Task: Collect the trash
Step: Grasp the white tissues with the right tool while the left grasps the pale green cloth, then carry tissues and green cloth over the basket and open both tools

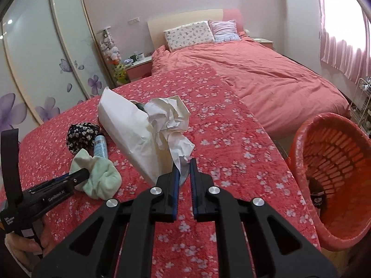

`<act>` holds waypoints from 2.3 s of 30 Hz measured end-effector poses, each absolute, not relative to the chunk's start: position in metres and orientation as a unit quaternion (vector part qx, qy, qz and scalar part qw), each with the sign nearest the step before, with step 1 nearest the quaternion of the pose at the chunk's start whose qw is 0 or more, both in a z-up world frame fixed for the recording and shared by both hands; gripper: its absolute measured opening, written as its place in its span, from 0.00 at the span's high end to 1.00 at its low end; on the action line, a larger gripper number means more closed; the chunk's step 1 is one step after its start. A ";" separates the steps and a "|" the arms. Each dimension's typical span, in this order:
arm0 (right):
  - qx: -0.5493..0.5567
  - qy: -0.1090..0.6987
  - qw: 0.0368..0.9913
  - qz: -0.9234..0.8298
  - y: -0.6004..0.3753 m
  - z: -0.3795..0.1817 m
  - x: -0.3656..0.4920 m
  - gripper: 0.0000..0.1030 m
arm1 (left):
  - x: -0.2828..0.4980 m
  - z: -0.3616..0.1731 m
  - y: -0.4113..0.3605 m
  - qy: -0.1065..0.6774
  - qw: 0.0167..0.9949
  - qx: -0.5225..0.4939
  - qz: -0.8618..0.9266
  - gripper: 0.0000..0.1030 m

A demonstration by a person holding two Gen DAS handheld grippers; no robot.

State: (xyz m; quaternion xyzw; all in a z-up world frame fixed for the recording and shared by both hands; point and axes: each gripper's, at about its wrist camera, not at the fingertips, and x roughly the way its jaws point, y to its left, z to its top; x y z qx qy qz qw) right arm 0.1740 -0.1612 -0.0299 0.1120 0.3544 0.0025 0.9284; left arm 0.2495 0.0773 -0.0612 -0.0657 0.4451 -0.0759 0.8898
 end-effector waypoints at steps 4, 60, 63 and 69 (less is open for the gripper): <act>0.118 0.350 0.929 -0.005 -0.167 -0.028 0.170 0.91 | 0.245 -0.057 0.079 0.439 0.891 -0.074 -0.087 0.89; 0.195 0.215 0.937 -0.193 -0.338 0.009 0.052 0.91 | 0.138 0.067 -0.148 0.321 0.889 -0.021 -0.326 0.90; 0.201 0.213 0.934 -0.205 -0.347 0.005 0.050 0.91 | 0.137 0.063 -0.168 0.326 0.882 -0.016 -0.340 0.90; 0.218 0.212 0.925 -0.227 -0.371 -0.006 0.051 0.91 | 0.143 0.048 -0.208 0.339 0.867 -0.007 -0.365 0.90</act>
